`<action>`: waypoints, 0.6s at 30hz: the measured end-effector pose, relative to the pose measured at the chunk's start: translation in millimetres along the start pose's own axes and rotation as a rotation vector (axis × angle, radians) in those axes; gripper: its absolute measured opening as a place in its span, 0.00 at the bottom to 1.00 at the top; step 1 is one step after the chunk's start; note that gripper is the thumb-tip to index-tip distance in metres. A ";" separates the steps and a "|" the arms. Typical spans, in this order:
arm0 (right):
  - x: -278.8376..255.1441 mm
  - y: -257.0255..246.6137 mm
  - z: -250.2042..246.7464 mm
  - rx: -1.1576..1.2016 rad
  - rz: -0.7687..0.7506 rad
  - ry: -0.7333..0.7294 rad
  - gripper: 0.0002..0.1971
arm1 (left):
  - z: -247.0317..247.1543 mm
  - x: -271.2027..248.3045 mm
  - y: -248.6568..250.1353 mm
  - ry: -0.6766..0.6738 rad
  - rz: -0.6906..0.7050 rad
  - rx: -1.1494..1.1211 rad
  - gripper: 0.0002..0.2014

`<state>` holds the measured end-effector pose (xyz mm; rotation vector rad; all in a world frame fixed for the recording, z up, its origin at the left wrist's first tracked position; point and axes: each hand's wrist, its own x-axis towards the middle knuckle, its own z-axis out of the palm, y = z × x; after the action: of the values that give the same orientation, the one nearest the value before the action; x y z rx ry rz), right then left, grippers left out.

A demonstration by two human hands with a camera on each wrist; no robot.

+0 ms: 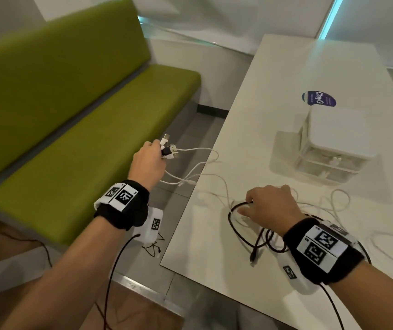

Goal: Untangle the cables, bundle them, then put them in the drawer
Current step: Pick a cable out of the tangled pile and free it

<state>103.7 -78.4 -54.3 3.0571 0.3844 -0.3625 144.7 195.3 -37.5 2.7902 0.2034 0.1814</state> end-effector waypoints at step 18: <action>-0.6 8.7 -1.8 0.205 0.041 0.066 0.32 | 1.3 8.6 -28.4 0.021 -0.158 -0.236 0.09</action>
<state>105.7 -86.9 -52.3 3.2782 0.3044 -0.3192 150.0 222.7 -47.6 2.5262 0.3804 0.1827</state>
